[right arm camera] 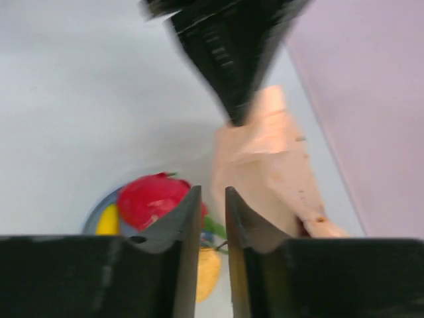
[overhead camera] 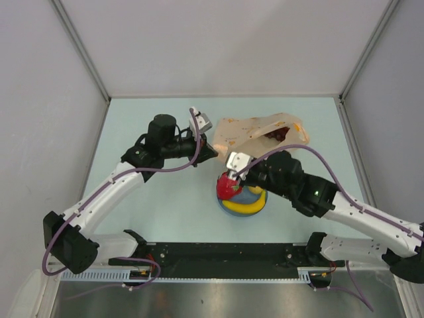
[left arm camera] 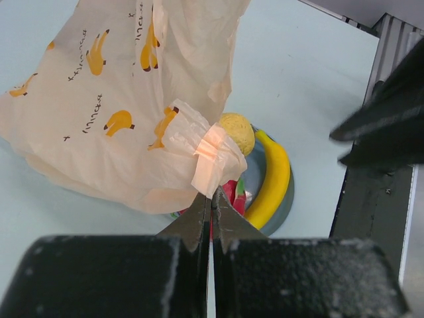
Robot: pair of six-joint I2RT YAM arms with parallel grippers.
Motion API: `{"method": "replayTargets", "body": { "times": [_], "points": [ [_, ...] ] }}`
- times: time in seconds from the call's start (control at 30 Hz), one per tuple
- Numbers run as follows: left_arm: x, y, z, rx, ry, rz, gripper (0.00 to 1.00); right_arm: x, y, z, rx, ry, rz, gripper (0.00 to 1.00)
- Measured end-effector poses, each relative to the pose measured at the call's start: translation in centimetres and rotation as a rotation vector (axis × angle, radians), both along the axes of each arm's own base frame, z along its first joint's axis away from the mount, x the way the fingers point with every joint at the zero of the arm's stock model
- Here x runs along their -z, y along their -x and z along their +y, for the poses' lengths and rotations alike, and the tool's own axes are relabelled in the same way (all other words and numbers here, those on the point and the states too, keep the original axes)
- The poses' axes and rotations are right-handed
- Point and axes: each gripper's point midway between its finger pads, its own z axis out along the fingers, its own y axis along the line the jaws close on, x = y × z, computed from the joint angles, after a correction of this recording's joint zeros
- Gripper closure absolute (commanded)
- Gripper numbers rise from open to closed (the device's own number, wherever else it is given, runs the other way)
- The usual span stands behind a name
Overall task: Take the fake fruits out of the plastic bag
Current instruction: Place the fake fruit on the plate, then take out the fake fruit from the plastic bag.
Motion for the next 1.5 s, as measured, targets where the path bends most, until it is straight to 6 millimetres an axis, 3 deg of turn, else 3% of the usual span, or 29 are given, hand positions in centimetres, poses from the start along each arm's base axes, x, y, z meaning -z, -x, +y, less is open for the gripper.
{"method": "replayTargets", "body": {
  "times": [0.07,0.17,0.3,0.43,0.53,0.63,0.77,0.83,0.93,1.07,1.2,1.3,1.37,1.5],
  "points": [
    [0.2,-0.1,0.0,0.000,-0.003,0.003,1.00,-2.6,-1.7,-0.8,0.050,-0.046,-0.017,0.88],
    [0.2,-0.2,-0.1,0.000,-0.003,0.004,1.00,-2.2,-3.6,-2.3,0.114,-0.027,-0.005,1.00],
    [-1.1,-0.3,-0.3,0.002,0.018,-0.012,1.00,1.7,-6.4,-3.9,0.196,0.085,0.076,1.00],
    [-3.8,-0.5,-0.7,0.016,0.055,-0.059,1.00,5.4,-9.7,-5.4,0.302,0.151,0.153,1.00],
    [-5.4,-0.6,-0.9,0.025,0.073,-0.084,1.00,7.8,-13.6,-7.5,0.428,0.154,0.196,1.00],
    [-5.6,-0.5,-0.9,0.035,0.067,-0.090,1.00,9.5,-17.5,-9.7,0.549,0.134,0.207,1.00],
    [-4.9,-0.3,-0.5,0.047,0.031,-0.092,1.00,10.9,-20.0,-10.9,0.610,0.120,0.206,1.00],
    [-4.6,-0.3,-0.4,0.046,0.018,-0.093,1.00,11.4,-20.1,-10.6,0.592,0.119,0.222,1.00],
    [-4.3,-0.5,-0.2,0.037,0.008,-0.094,1.00,12.3,-18.3,-9.1,0.495,0.134,0.284,1.00],
    [-3.8,-1.3,-0.4,0.021,0.001,-0.089,1.00,12.6,-12.8,-6.4,0.299,0.176,0.393,1.00],
    [-3.0,-2.9,-1.1,-0.005,-0.012,-0.059,1.00,11.5,-8.2,-5.5,0.163,0.176,0.465,0.95],
    [-2.5,-3.7,-1.4,-0.013,-0.017,-0.043,1.00,11.4,-7.5,-6.4,0.173,0.164,0.515,0.89],
    [-2.4,-3.8,-1.4,-0.016,-0.018,-0.038,1.00,10.8,-8.0,-7.3,0.207,0.125,0.531,0.90],
    [-2.5,-3.8,-1.3,-0.019,-0.019,-0.040,1.00,7.0,-9.9,-8.4,0.273,0.008,0.457,0.96]
  ]
}}
